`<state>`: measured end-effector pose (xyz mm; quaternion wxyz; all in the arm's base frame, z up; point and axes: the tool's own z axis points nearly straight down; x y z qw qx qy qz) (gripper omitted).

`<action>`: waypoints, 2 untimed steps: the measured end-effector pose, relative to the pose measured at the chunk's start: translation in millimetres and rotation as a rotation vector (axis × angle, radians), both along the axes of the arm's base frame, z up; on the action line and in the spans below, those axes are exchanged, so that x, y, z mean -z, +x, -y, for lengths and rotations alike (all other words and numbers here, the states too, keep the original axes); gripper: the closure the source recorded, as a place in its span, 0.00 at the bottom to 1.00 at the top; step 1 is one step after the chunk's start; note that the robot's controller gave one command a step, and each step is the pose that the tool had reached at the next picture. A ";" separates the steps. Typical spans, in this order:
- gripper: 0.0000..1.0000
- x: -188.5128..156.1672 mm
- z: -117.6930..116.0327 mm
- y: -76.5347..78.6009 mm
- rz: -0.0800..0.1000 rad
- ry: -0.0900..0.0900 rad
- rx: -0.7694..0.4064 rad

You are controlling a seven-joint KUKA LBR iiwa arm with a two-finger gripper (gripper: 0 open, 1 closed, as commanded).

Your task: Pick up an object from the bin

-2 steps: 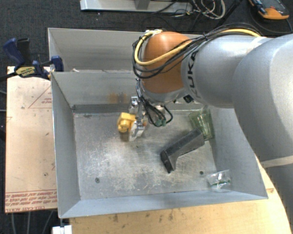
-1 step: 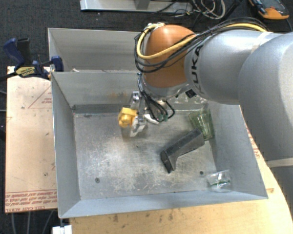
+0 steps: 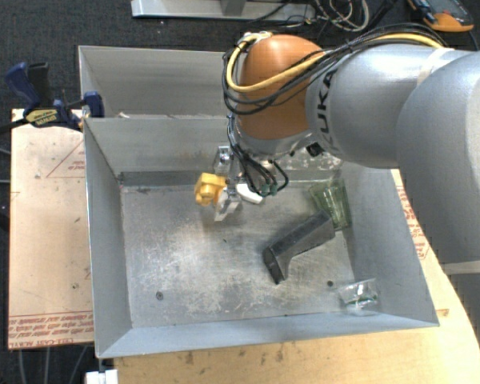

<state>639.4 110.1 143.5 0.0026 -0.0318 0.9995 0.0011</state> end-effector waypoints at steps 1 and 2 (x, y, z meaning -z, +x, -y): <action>1.00 -9.6 0.0 -0.3 -0.001 0.000 0.000; 1.00 -16.0 -0.1 0.5 0.001 0.000 0.001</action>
Offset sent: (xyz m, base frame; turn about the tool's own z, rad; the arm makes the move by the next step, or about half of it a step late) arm -0.0001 0.0000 0.0207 0.0000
